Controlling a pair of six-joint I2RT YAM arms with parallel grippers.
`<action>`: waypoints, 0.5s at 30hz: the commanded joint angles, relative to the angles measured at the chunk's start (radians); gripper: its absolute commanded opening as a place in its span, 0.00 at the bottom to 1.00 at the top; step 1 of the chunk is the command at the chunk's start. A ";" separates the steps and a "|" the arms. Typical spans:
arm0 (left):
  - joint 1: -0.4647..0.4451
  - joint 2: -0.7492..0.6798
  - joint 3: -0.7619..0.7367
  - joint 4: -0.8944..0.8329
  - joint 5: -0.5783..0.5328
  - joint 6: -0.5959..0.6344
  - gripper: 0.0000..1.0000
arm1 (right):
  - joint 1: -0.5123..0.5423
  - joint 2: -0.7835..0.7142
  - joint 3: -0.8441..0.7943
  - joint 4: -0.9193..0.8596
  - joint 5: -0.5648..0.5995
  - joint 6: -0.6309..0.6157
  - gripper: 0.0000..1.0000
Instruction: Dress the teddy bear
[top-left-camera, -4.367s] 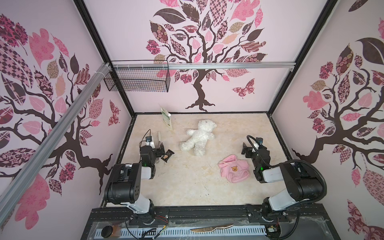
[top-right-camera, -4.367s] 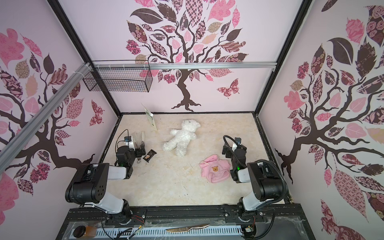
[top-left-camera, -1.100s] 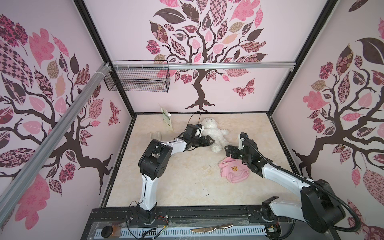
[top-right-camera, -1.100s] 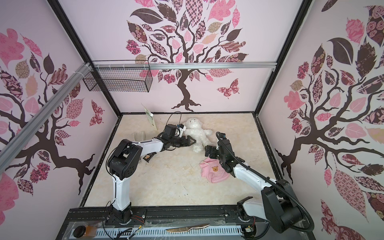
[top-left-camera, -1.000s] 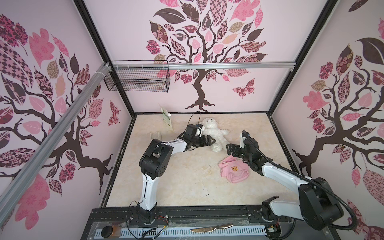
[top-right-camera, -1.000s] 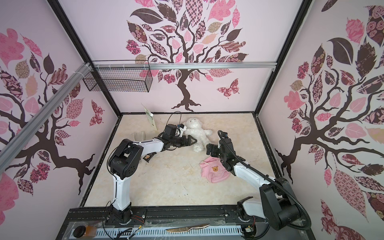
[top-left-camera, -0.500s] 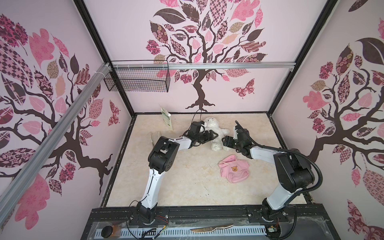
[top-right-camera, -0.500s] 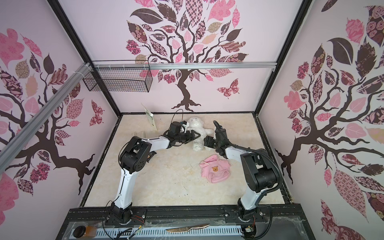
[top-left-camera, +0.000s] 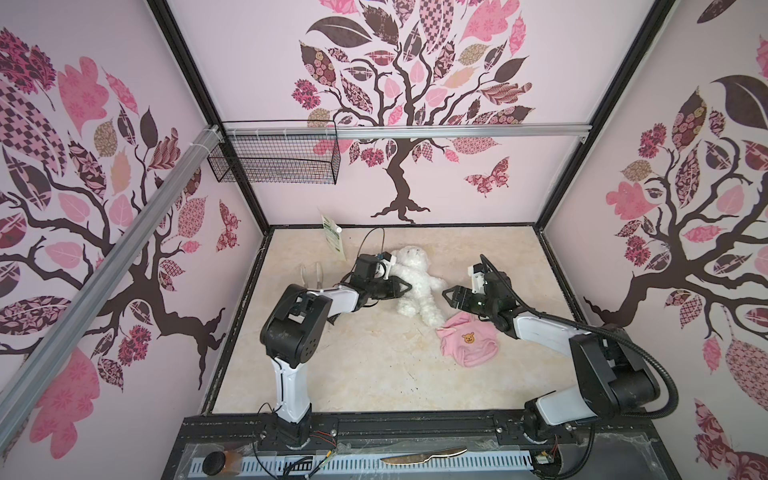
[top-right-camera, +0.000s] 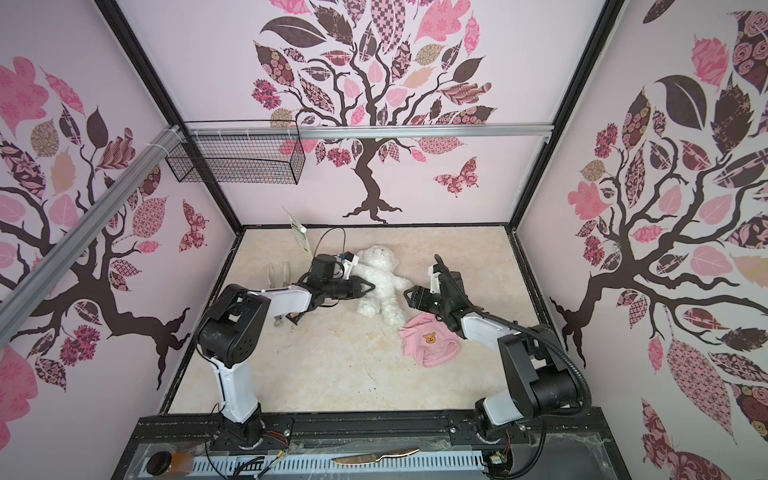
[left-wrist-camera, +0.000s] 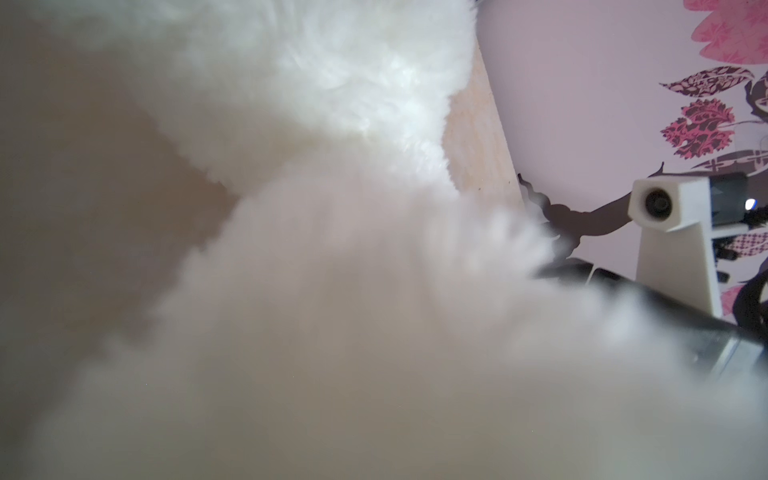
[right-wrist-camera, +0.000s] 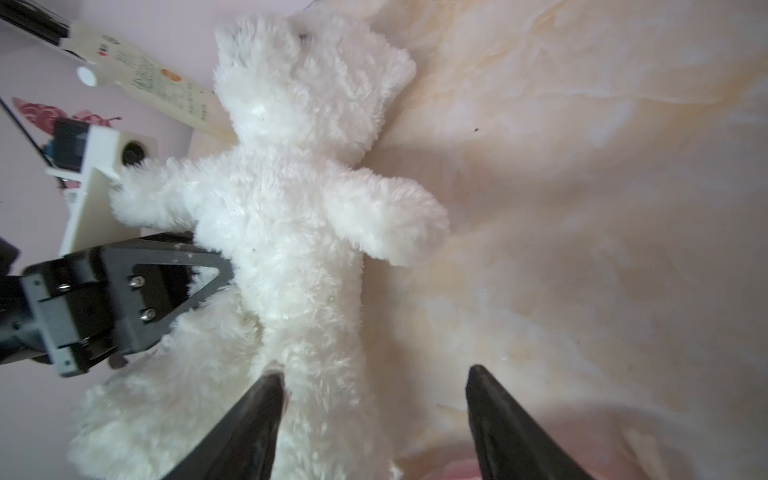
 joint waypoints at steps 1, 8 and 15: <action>0.039 -0.096 -0.132 -0.047 0.007 0.141 0.21 | 0.060 -0.050 -0.025 0.055 -0.065 0.064 0.72; 0.039 -0.326 -0.354 -0.101 0.008 0.199 0.21 | 0.142 -0.066 -0.017 0.043 -0.077 0.048 0.73; 0.044 -0.482 -0.528 -0.005 -0.014 0.278 0.17 | 0.142 -0.101 -0.029 -0.026 -0.073 -0.041 0.73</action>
